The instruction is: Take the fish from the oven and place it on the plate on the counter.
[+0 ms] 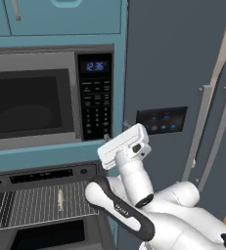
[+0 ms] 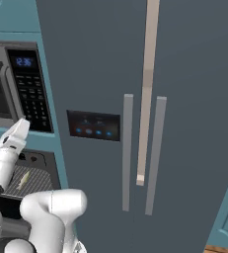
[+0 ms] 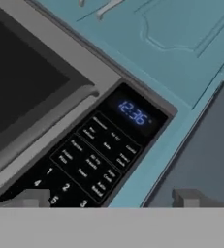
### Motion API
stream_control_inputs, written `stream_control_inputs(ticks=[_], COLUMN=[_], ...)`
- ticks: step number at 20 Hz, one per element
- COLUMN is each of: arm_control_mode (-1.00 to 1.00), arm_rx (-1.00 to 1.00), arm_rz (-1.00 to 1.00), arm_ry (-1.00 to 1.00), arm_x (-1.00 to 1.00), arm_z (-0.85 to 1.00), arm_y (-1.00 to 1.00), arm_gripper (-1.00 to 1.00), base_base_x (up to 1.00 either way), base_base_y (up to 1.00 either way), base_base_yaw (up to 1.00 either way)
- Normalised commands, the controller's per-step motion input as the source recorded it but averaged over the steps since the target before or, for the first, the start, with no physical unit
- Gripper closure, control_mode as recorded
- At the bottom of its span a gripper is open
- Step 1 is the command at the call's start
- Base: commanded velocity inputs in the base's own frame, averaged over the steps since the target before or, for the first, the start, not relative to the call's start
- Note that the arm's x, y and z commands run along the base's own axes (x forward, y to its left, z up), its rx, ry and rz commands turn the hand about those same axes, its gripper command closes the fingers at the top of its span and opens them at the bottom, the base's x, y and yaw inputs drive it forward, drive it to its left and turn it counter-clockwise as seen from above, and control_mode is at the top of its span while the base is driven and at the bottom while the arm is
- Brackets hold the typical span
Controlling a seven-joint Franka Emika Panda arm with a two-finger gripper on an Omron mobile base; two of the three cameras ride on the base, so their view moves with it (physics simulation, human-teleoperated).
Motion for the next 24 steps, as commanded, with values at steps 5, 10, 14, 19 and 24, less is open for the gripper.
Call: stream_control_inputs(ticks=[5,10,14,19,24], arm_control_mode=[-1.0,-1.0,-1.0,-1.0,-1.0], arm_rx=[-0.08,-0.21,-0.33,-0.3,-0.17], arm_rz=[-0.37,-0.33,-0.41,-0.45,-0.38], arm_ry=[-0.2,-0.39,-0.46,-0.41,-0.29], arm_x=[-0.3,-0.42,-0.14,-0.18,-0.8], arm_z=[1.0,1.0,0.96,0.98,1.0], arm_y=[-0.75,-0.5,-0.21,-0.15,-0.06], arm_gripper=[-1.0,-1.0,-1.0,-1.0,-1.0], base_base_x=[0.0,0.0,0.0,0.0,0.0], base_base_y=[0.0,0.0,0.0,0.0,0.0], base_base_yaw=[0.0,0.0,0.0,0.0,0.0])
